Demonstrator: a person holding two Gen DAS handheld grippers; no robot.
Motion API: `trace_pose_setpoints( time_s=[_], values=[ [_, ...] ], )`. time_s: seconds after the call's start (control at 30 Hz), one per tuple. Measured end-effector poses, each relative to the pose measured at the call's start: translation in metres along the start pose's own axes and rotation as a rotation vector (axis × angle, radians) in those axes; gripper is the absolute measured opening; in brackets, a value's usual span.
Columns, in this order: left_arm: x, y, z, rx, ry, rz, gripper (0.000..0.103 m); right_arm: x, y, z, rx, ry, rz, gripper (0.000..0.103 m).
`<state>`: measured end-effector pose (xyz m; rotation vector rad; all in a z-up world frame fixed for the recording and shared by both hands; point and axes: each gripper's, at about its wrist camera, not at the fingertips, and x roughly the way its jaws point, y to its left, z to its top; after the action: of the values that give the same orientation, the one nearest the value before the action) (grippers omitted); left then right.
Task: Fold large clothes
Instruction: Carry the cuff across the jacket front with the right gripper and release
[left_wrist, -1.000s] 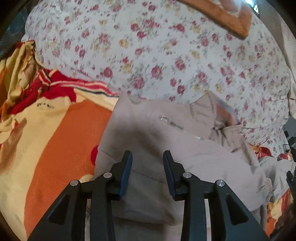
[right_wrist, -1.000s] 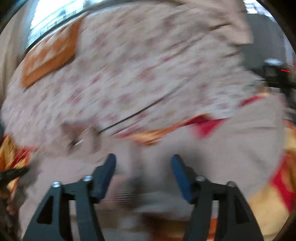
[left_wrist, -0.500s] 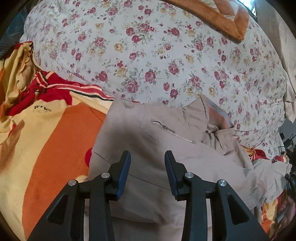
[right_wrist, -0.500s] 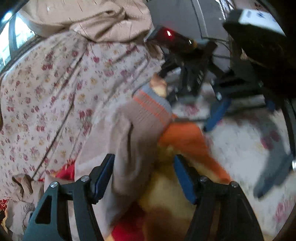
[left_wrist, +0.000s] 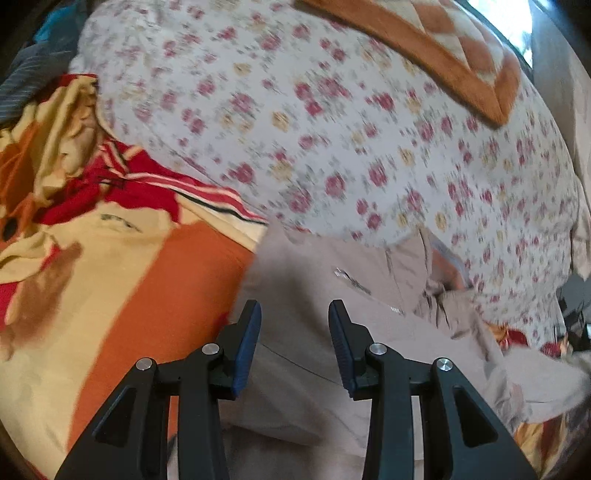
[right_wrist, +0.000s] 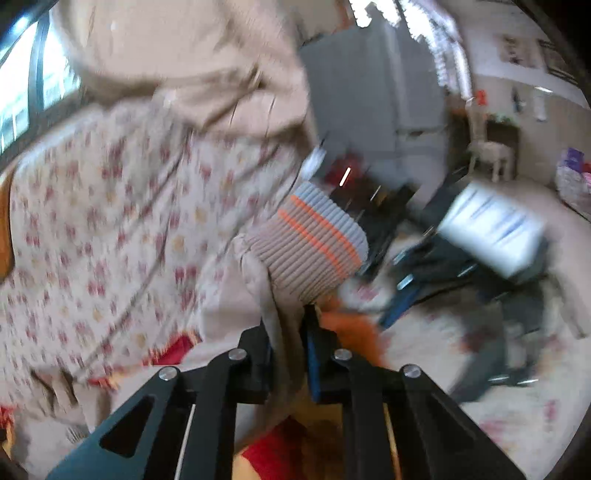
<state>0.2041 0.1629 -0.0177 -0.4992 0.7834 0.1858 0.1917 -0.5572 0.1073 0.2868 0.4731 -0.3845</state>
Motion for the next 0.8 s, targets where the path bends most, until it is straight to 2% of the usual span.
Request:
trace_pose_setpoints(
  time_s=[0.1, 0.17, 0.3, 0.43, 0.5, 0.57, 0.7, 0.8],
  values=[
    [-0.012, 0.012, 0.004, -0.004, -0.022, 0.037, 0.026, -0.036, 0.025, 0.013, 0.002, -0.06, 0.043, 0.014],
    [-0.019, 0.018, 0.007, 0.017, -0.018, 0.069, 0.026, -0.054, 0.057, 0.016, -0.009, -0.075, 0.119, 0.014],
    [-0.047, 0.035, 0.016, 0.034, -0.017, 0.131, 0.026, -0.066, 0.152, -0.006, -0.074, -0.006, 0.298, 0.014],
    [-0.069, 0.065, 0.017, -0.034, -0.082, 0.195, 0.032, -0.06, 0.266, -0.064, -0.165, 0.098, 0.451, 0.014],
    [-0.065, 0.077, 0.018, -0.077, -0.092, 0.24, 0.032, -0.058, 0.318, -0.099, -0.208, 0.152, 0.502, 0.014],
    [-0.059, 0.085, 0.02, -0.117, -0.084, 0.244, 0.032, -0.058, 0.371, -0.139, -0.267, 0.206, 0.55, 0.014],
    [-0.051, 0.088, 0.024, -0.156, -0.076, 0.222, 0.032, -0.061, 0.45, -0.199, -0.387, 0.254, 0.606, 0.014],
    [-0.058, 0.089, 0.028, -0.152, -0.121, 0.237, 0.032, -0.062, 0.494, -0.238, -0.471, 0.282, 0.621, 0.014]
  ],
)
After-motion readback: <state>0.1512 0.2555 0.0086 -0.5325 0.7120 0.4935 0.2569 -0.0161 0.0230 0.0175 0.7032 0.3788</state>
